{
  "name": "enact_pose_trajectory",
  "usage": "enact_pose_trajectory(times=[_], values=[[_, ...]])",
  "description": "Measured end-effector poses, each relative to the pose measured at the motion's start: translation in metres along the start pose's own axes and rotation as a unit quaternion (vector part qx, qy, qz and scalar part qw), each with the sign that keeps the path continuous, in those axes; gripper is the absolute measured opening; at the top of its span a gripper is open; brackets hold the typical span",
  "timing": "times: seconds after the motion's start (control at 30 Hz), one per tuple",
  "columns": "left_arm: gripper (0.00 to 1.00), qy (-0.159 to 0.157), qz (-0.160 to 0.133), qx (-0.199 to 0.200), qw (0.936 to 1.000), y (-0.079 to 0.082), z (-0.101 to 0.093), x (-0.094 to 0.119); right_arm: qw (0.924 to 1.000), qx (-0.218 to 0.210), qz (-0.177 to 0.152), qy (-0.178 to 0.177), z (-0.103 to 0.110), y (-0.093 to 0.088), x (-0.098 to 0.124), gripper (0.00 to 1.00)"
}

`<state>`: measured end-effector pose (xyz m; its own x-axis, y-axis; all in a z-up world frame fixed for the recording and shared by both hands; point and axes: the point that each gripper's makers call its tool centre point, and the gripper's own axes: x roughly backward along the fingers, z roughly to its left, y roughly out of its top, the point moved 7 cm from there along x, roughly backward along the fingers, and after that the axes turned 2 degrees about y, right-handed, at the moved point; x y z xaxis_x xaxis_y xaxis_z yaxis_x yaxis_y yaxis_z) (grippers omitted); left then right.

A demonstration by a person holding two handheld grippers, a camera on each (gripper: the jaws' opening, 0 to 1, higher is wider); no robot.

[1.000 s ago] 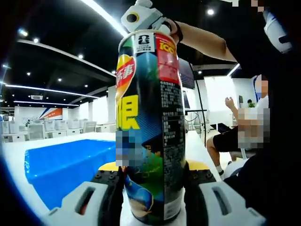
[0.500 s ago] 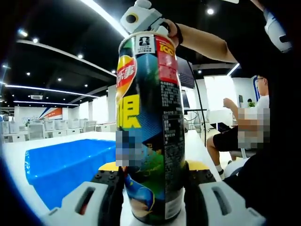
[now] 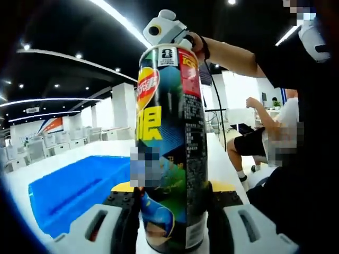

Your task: Open the lid of the chip container on the table, take out the chips, place them into the box in front of the container, and close the lid

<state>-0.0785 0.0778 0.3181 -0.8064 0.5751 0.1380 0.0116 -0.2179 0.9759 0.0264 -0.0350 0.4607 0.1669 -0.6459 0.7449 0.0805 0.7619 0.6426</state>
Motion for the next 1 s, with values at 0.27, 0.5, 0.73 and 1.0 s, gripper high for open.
enact_pose_trajectory(times=[0.27,0.5,0.73,1.0], values=[[0.50,-0.018,0.055,-0.031,0.9978,0.004,0.001,0.003,0.9975,-0.047,-0.047,0.024,-0.016,-0.040,-0.005,0.00],[0.50,-0.030,0.090,-0.050,0.9943,0.004,0.002,0.010,0.9931,-0.074,-0.080,0.044,-0.022,-0.061,-0.016,0.00],[0.50,-0.035,0.115,-0.058,0.9911,0.002,0.001,0.020,0.9875,-0.104,-0.098,0.066,-0.028,-0.076,-0.032,0.00],[0.50,-0.040,0.157,-0.069,0.9844,0.001,-0.005,0.029,0.9763,-0.142,-0.133,0.095,-0.032,-0.094,-0.057,0.00]])
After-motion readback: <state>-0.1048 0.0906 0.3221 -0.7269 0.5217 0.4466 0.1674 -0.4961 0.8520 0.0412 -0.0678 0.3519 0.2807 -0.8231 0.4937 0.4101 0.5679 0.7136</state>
